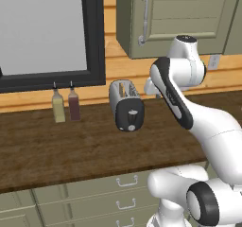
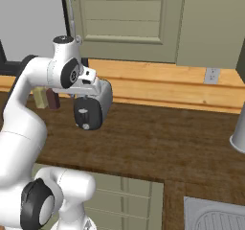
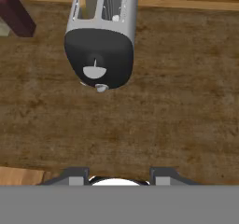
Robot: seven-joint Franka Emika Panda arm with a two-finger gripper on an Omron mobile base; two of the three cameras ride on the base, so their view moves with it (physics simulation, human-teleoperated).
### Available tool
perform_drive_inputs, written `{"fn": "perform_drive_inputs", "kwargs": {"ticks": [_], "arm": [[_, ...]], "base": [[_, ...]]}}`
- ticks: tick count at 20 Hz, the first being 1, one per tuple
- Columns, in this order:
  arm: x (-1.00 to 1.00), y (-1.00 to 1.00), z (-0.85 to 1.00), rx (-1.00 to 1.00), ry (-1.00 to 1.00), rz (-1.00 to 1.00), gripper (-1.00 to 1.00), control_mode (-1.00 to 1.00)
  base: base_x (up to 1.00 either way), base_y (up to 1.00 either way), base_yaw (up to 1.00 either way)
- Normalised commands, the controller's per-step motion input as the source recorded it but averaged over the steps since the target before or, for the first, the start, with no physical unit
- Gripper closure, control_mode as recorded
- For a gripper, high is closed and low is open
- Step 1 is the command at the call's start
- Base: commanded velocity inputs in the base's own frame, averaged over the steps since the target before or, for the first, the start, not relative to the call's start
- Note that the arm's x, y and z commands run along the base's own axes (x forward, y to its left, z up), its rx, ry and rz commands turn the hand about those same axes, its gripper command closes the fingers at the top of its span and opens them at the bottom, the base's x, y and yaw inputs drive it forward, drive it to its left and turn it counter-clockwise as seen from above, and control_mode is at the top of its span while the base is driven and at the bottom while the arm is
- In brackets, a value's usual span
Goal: Start the toaster. Once the lever pops up, take the bread to the plate on the dining counter.
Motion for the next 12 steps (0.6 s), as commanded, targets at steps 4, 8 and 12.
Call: {"fn": "perform_drive_inputs", "kwargs": {"ticks": [4, 8, 12], "arm": [[0.00, 0.00, -0.36, 0.02, 0.00, -0.13, -1.00, -1.00], [0.00, 0.10, -0.76, 0.15, -0.11, -0.43, -1.00, -1.00], [0.01, 0.33, -0.62, 0.12, -0.12, -0.47, -1.00, -1.00]], "base": [[0.00, 0.00, 0.00], [0.00, 0.00, 0.00], [0.00, 0.00, 0.00]]}}
